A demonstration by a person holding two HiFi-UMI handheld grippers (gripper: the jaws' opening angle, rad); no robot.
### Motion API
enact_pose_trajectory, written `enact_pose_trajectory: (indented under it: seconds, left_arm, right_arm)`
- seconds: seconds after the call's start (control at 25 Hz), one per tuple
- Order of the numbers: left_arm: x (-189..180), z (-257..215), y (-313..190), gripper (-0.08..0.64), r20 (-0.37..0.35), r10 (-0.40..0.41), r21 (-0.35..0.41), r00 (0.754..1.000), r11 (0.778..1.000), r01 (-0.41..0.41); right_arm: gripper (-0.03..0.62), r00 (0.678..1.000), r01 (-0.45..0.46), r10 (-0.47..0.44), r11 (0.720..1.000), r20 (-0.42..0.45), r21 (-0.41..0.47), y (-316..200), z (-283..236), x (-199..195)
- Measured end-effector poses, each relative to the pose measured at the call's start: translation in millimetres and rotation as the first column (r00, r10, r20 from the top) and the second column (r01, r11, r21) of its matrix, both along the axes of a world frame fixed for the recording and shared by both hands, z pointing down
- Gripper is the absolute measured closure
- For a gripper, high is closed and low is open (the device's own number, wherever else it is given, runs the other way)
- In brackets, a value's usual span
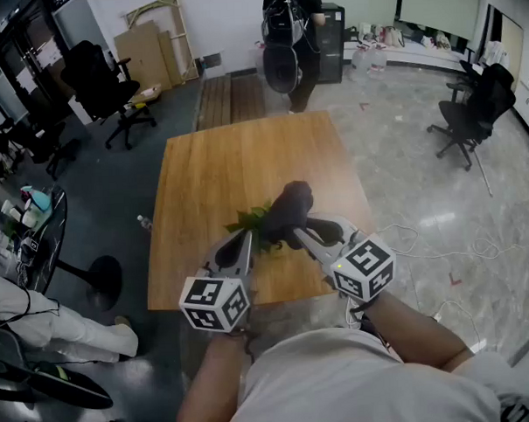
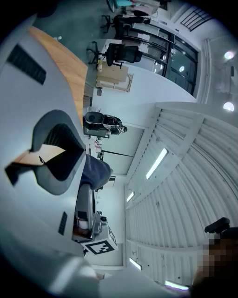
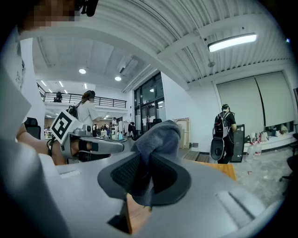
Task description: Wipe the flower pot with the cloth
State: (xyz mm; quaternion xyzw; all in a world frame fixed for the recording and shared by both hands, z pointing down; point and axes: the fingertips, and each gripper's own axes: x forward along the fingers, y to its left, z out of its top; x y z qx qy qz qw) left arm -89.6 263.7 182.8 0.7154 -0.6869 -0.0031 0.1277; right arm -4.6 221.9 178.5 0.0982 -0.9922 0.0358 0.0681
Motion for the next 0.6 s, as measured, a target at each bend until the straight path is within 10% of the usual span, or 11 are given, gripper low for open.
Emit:
enact_pose_trajectory:
  seconds: [0.6]
  left_arm:
    - [-39.7,26.4,23.5,0.555,-0.054,0.021,-0.026,0.998,0.999,-0.022]
  right_arm:
    - [0.529,0.998,-0.066,0.066,0.998,-0.006,-0.021,4.8,10.4,-14.0]
